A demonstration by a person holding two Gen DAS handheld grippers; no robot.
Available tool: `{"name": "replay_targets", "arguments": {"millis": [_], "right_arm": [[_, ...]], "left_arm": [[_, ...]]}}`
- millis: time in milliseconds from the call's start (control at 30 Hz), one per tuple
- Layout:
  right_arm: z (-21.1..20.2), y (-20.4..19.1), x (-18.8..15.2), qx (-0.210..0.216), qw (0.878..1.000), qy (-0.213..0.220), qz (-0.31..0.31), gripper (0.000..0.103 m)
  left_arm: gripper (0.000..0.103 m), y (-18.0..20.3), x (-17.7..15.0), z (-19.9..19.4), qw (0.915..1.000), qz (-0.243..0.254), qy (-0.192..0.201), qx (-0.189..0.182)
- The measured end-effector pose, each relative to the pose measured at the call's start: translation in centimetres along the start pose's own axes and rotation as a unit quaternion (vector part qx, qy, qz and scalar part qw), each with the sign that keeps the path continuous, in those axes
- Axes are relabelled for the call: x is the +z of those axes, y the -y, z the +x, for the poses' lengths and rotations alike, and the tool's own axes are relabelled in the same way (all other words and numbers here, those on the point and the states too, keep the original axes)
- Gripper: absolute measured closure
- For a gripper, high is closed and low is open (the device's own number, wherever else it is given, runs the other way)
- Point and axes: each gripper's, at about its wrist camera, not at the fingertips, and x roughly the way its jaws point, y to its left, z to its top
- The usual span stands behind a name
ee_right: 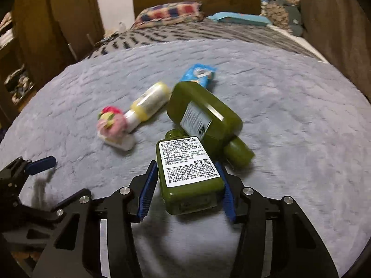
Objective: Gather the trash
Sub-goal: 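Grasp the white tube with the left tool while the right tool grasps the green bottle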
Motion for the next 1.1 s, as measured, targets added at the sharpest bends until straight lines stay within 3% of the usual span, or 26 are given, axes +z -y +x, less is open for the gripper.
{"name": "replay_targets", "arguments": {"millis": [333, 500, 567, 633, 833, 1100], "right_arm": [[-1.3, 3.2, -1.2, 0.0, 1.0, 0.007, 0.029, 0.056], [-1.2, 3.7, -1.5, 0.004, 0.999, 0.005, 0.034, 0.056], [-1.2, 3.8, -1.7, 0.003, 0.999, 0.004, 0.034, 0.056], [-1.3, 3.7, -1.9, 0.001, 0.999, 0.003, 0.033, 0.056], [-2.7, 3.3, -3.0, -0.002, 1.0, 0.002, 0.028, 0.056], [-6.3, 2.0, -5.8, -0.004, 1.0, 0.008, 0.022, 0.056]], "left_arm": [[0.04, 1.9, 4.0, 2.8, 0.9996, -0.003, -0.001, -0.027], [0.042, 2.4, 5.1, 3.8, 0.9995, -0.008, -0.004, -0.029], [0.052, 2.5, 5.3, 3.9, 0.9995, -0.008, -0.005, -0.031], [0.053, 2.4, 5.2, 3.8, 0.9994, -0.008, -0.005, -0.033], [0.053, 2.7, 3.4, 1.8, 0.9994, -0.002, -0.006, -0.034], [0.053, 4.4, -1.5, -3.5, 0.9985, 0.011, 0.004, -0.053]]}}
